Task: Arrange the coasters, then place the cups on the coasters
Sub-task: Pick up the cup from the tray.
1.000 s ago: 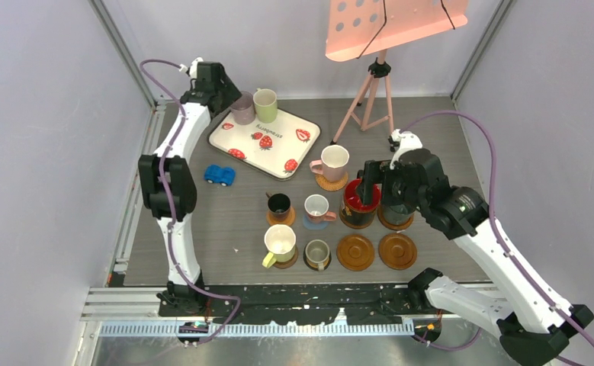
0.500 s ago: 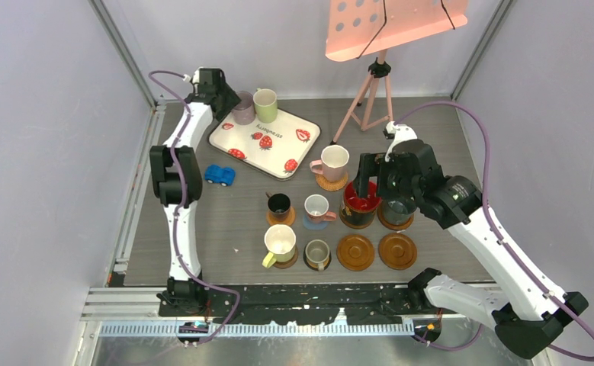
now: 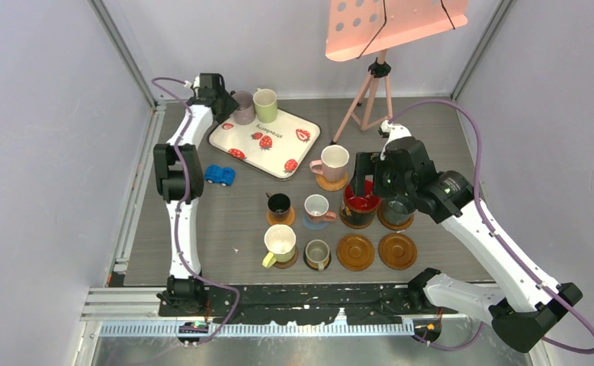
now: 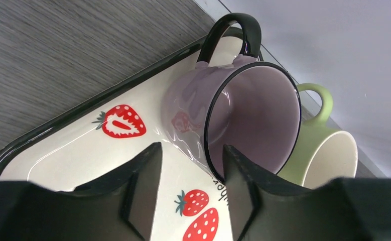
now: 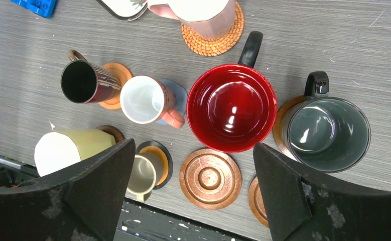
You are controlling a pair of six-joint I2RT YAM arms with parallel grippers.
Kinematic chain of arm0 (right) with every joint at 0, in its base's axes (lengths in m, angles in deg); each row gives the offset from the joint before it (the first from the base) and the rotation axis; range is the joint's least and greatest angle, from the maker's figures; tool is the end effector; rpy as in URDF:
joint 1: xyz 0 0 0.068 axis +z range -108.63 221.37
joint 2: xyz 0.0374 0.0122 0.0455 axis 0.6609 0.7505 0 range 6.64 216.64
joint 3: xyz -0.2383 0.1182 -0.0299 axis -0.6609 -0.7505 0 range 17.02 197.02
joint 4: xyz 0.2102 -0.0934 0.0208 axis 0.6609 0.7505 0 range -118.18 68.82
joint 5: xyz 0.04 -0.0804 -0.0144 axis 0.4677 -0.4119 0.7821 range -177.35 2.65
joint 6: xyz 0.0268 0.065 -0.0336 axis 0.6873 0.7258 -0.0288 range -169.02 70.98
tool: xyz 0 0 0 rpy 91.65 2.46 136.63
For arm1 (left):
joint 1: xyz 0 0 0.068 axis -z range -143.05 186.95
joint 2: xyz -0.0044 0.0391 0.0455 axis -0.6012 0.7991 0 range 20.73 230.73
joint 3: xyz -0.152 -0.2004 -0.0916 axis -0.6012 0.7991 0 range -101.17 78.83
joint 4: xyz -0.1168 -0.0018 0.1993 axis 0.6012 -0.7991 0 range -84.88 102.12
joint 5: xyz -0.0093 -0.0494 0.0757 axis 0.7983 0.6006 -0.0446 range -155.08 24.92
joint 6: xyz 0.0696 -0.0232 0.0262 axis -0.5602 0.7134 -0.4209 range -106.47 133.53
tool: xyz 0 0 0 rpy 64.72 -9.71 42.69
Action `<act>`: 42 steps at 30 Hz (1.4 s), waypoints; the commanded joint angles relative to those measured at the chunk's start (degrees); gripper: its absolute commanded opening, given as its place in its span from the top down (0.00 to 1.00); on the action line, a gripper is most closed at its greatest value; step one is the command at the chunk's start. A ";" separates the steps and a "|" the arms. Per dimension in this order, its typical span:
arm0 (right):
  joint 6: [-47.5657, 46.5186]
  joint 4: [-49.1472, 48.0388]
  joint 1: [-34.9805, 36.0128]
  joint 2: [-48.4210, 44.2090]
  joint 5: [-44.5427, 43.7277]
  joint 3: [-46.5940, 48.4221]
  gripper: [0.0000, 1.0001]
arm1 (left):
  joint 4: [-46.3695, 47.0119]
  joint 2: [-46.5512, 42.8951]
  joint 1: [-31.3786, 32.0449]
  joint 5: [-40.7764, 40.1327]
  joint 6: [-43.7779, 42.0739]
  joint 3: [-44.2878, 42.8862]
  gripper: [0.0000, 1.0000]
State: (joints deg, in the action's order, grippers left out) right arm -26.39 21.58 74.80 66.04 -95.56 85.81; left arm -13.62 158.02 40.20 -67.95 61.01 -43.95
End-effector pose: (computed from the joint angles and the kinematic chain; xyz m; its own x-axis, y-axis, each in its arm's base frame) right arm 0.1675 0.0992 0.3394 -0.6737 0.0116 -0.7389 -0.2116 0.9550 0.2079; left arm 0.5371 -0.0271 0.2032 -0.4494 -0.7118 -0.5398 -0.4630 0.7023 -0.5407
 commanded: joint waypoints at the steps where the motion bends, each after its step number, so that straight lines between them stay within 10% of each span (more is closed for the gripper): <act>1: 0.23 -1.64 0.32 -0.12 -0.27 1.75 0.05 | 3.43 0.41 -0.51 2.40 -0.35 -2.19 0.54; 22: 0.32 -1.65 0.33 -3.02 -0.29 1.43 0.05 | -1.72 -13.82 -0.70 -0.27 -10.56 6.40 1.00; 42: 7.72 -8.42 0.97 1.00 4.44 3.33 0.04 | 0.35 -47.75 0.05 4.89 -14.74 42.44 1.00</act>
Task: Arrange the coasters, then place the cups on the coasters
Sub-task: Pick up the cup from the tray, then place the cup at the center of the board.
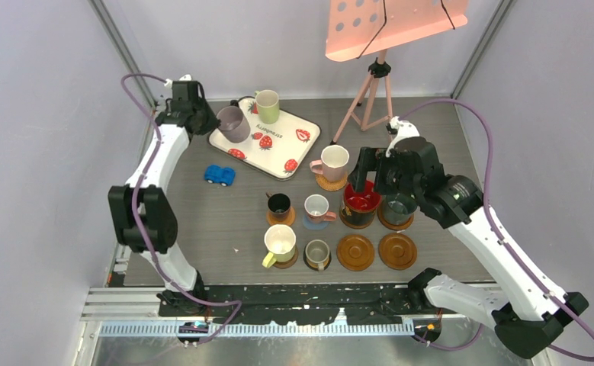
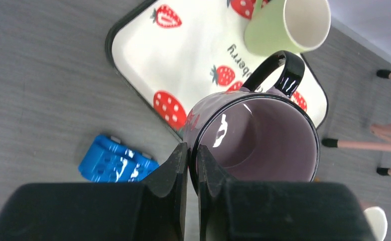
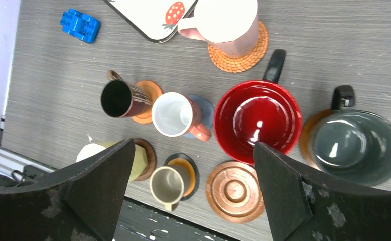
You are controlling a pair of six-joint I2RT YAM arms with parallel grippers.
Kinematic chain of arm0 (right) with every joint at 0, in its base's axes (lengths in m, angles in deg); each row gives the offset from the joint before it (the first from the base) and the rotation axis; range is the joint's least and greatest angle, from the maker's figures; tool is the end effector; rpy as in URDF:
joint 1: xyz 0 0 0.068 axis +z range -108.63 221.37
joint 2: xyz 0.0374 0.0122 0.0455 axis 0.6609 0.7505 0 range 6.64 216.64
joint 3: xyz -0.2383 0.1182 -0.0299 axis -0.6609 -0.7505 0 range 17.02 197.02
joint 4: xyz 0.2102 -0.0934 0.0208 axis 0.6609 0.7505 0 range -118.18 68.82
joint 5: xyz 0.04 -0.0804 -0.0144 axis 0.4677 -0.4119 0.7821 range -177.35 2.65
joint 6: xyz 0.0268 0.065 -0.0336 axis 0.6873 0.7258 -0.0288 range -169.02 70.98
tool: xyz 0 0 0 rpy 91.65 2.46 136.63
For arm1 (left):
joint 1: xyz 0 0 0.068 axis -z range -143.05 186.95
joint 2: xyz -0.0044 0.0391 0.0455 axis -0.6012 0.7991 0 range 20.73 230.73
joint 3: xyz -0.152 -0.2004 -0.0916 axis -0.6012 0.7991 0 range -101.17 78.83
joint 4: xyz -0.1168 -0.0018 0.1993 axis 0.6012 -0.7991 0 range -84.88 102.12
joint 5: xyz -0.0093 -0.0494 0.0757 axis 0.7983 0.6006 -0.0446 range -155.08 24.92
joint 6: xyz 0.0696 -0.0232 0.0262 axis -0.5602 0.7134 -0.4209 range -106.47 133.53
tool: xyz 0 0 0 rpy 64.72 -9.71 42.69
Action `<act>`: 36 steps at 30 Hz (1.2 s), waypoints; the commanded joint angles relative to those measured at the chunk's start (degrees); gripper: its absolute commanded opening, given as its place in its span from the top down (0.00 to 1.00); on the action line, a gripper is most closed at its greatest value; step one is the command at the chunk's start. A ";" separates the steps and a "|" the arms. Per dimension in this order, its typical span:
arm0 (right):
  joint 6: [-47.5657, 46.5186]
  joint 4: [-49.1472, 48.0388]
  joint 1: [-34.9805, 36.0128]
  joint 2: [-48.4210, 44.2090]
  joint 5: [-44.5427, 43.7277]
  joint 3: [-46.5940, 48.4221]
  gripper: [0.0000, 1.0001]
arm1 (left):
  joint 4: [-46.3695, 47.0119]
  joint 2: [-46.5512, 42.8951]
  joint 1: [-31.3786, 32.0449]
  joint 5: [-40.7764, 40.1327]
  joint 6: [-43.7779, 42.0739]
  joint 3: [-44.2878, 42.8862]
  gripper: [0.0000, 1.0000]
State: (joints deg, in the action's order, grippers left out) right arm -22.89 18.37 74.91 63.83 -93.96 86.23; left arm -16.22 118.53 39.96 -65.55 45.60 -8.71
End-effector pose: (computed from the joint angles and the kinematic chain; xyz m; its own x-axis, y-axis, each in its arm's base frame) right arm 0.1628 0.0988 0.3544 -0.6310 0.1066 -0.7684 -0.2138 0.9283 0.3043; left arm 0.3839 -0.0196 0.3034 -0.5523 -0.5027 -0.6651 -0.2918 0.8639 -0.4106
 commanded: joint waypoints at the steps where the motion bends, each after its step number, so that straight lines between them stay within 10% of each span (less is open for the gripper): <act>1: 5.34 -5.87 1.87 5.02 3.19 3.46 0.06 | 4.64 -10.70 0.44 2.84 1.65 11.37 1.00; 15: 6.25 -8.98 14.03 29.49 -0.66 22.36 0.18 | -0.94 -34.83 7.97 -10.97 1.57 34.78 1.00; 30: 3.42 -9.23 19.74 51.56 -0.59 38.51 0.36 | 0.39 -37.35 9.48 -10.34 3.25 43.45 1.00; 36: 4.27 -9.45 20.49 55.07 0.43 39.30 0.38 | -0.42 -39.10 9.48 -10.26 2.84 43.16 0.63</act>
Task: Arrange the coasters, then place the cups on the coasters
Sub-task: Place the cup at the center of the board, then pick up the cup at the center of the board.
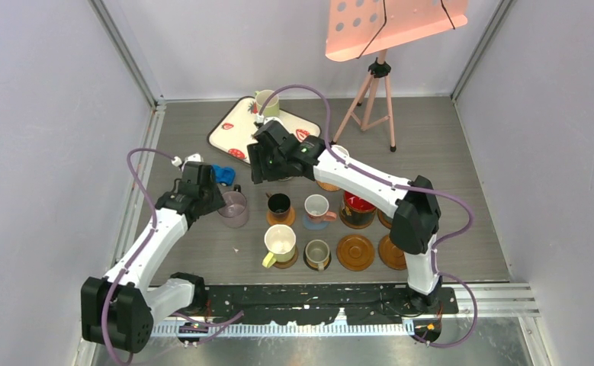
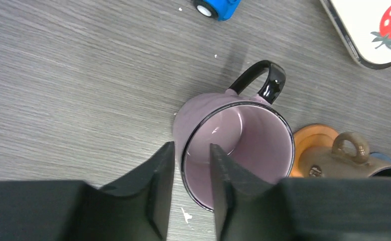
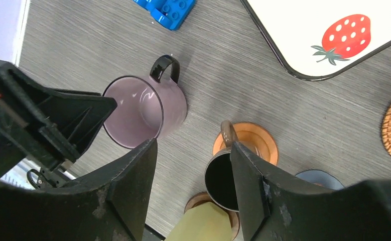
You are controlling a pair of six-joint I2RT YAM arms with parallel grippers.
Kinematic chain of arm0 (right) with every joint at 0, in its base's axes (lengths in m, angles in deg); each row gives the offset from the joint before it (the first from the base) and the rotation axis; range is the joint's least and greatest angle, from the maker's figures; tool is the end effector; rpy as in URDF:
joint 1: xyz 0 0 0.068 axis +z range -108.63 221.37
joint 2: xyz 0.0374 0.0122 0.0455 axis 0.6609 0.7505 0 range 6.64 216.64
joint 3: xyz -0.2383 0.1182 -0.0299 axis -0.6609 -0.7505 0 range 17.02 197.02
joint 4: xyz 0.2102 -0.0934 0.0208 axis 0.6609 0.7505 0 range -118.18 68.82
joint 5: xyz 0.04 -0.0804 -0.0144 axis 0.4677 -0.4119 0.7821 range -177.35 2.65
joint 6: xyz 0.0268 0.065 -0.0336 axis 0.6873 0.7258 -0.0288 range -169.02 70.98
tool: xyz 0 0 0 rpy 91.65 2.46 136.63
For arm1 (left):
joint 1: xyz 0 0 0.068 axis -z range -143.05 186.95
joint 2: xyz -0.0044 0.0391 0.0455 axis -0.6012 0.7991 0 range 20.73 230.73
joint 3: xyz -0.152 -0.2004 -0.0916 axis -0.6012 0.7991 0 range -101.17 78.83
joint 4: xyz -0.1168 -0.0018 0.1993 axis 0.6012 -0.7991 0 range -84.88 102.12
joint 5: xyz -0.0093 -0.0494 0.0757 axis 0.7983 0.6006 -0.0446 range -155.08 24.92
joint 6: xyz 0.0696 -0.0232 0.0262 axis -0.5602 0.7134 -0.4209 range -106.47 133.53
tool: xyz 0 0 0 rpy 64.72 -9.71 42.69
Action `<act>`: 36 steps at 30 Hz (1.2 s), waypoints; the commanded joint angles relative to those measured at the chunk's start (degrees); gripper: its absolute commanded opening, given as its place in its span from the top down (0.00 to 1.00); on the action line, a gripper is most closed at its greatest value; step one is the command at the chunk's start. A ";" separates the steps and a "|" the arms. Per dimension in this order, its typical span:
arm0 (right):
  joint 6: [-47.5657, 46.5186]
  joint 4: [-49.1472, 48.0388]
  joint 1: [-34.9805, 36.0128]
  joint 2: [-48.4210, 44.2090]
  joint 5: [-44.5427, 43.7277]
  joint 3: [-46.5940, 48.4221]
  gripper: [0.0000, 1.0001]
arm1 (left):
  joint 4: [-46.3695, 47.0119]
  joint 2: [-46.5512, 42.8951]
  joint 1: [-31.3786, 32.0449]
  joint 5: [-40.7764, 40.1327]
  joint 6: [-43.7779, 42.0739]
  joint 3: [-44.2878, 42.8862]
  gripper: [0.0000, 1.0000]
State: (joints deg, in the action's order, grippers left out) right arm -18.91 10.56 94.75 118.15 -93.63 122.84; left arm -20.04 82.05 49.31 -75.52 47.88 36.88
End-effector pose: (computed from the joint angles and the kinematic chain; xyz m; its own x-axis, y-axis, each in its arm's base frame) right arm 0.2635 0.3425 0.2948 -0.7380 -0.1571 -0.6562 -0.4404 0.8489 0.2921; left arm 0.2006 -0.0316 0.2175 -0.6879 -0.4174 -0.5938 -0.3487 0.9076 -0.2339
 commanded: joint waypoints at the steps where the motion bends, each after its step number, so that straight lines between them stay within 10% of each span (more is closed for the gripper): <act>1: 0.48 -1.87 0.90 1.27 0.19 2.32 0.38 | 2.76 -2.86 0.12 -0.29 0.53 -2.84 0.59; 9: 0.48 -2.12 2.15 4.79 1.42 3.40 0.41 | -3.22 -9.00 0.13 1.70 -1.78 -8.11 0.47; 20: 0.09 2.75 4.33 12.84 1.44 12.63 0.48 | -10.60 -13.38 1.55 -8.62 -8.23 -15.97 0.02; 36: 2.34 4.69 4.61 18.87 3.39 17.36 0.53 | -14.26 -14.04 2.79 -21.64 -6.46 -16.64 0.00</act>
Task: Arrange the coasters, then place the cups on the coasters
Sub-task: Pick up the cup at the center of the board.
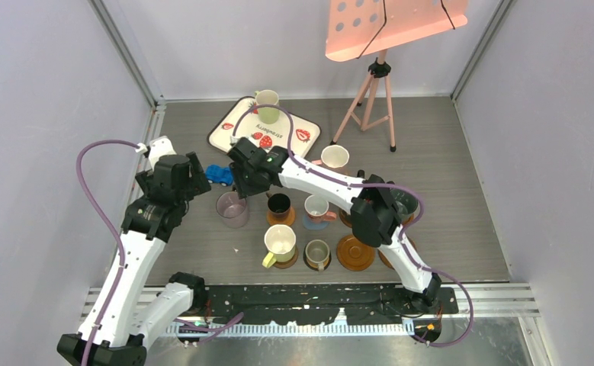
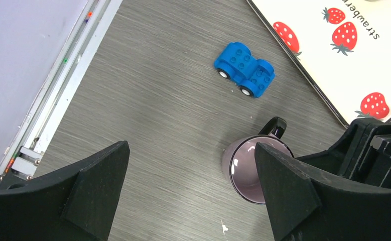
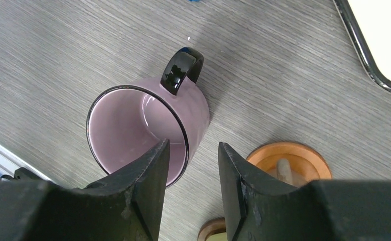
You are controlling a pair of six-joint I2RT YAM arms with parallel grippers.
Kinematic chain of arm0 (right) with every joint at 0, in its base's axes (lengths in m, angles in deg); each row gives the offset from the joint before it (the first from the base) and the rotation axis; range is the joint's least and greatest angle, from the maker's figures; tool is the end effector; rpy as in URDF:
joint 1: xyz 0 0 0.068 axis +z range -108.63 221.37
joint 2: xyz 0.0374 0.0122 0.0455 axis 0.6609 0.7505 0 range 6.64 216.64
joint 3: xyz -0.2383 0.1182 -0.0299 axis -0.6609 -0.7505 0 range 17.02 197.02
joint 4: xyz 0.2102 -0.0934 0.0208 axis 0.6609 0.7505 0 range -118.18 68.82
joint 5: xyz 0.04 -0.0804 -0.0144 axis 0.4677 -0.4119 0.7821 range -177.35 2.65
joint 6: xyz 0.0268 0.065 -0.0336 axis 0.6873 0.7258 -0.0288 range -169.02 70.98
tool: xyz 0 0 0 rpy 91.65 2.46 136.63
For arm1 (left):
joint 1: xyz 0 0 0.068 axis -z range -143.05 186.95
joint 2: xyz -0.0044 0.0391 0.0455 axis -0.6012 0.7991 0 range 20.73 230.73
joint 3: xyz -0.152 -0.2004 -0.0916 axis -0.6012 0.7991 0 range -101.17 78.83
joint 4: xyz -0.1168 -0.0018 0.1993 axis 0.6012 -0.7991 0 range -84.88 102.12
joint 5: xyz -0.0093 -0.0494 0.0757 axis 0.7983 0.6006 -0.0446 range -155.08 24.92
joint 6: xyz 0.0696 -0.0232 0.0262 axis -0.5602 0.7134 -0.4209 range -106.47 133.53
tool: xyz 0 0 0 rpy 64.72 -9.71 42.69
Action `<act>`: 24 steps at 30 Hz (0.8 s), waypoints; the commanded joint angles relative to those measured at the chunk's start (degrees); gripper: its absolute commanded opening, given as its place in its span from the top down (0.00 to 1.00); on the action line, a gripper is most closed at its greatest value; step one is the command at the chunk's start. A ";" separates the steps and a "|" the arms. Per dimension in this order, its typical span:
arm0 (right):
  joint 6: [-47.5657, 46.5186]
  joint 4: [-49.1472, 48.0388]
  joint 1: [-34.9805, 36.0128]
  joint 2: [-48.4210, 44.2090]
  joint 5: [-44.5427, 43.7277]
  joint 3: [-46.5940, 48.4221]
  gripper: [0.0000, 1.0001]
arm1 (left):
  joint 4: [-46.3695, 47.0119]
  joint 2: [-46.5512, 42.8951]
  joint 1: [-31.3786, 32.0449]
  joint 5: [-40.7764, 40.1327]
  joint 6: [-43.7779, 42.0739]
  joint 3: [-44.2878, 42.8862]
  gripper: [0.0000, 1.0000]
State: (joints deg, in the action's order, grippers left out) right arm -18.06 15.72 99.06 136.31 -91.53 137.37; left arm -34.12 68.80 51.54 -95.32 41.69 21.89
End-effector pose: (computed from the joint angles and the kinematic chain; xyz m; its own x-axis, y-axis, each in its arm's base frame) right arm 0.2651 0.4101 0.2251 -0.7887 -0.2872 -0.5436 -0.4827 0.8369 0.2581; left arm 0.1556 -0.0058 0.3182 -0.4376 -0.3074 -0.8450 -0.4269 0.8981 -0.1056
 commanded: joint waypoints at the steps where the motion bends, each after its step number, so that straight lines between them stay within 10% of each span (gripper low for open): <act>1: 1.57 -0.65 0.31 1.08 1.42 2.86 0.53 | -0.19 -0.83 0.68 -1.88 -0.30 -1.55 0.00; 24: 3.21 -0.33 -0.45 5.56 2.24 6.64 0.80 | 0.05 -0.60 0.70 1.77 1.89 -0.99 0.00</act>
State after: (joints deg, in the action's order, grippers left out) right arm -16.35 15.68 98.88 140.94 -89.09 141.41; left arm -34.56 68.83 52.00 -94.79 42.22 21.89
